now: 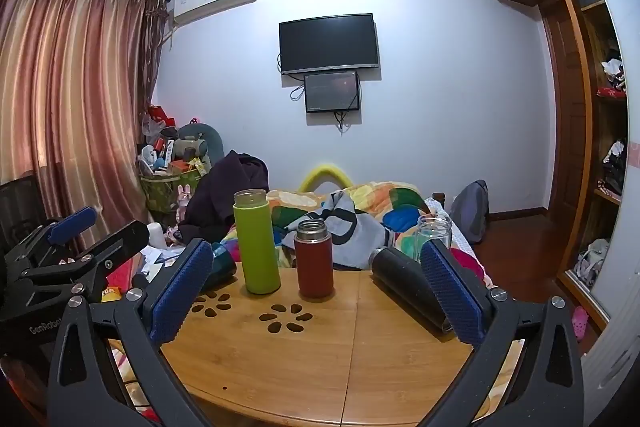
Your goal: Flip cup upside down
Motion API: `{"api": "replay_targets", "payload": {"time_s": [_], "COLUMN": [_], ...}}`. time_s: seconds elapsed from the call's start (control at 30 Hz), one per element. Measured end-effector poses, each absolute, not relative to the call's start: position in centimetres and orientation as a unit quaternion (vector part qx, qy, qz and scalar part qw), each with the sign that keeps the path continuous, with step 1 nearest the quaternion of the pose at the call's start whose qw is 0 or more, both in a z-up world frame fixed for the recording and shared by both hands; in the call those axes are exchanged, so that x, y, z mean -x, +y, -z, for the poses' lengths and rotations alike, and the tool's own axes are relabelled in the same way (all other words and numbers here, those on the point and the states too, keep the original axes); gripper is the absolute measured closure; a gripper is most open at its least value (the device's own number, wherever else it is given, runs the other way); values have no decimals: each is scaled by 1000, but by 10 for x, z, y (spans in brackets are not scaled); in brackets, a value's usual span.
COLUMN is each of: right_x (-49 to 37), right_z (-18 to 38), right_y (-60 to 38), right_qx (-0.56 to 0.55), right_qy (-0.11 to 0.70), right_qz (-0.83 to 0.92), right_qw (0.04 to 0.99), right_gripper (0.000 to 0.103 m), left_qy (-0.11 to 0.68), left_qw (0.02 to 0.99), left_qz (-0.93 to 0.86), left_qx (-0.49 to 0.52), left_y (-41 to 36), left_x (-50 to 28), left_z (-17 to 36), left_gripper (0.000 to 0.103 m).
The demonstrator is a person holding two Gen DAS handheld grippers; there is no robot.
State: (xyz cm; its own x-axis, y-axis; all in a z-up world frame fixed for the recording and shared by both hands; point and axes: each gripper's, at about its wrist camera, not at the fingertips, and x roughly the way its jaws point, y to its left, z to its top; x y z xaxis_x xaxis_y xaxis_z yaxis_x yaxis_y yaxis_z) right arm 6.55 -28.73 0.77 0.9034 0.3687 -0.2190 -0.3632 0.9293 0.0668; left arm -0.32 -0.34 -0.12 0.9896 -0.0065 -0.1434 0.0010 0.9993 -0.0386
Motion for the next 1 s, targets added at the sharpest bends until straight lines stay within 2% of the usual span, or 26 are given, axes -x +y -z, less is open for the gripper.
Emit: {"api": "replay_targets", "payload": {"time_s": [1.0], "right_x": [-59], "right_z": [-12], "right_y": [-280], "right_qx": [-10], "right_qy": [113], "right_qz": [-193], "right_qw": [975], "right_gripper": [0], "left_qy": [80], "left_qw": [996], "left_qz": [2], "left_qx": [24], "left_y": [0], "left_x": [2], "left_z": [2], "left_gripper": [0]}}
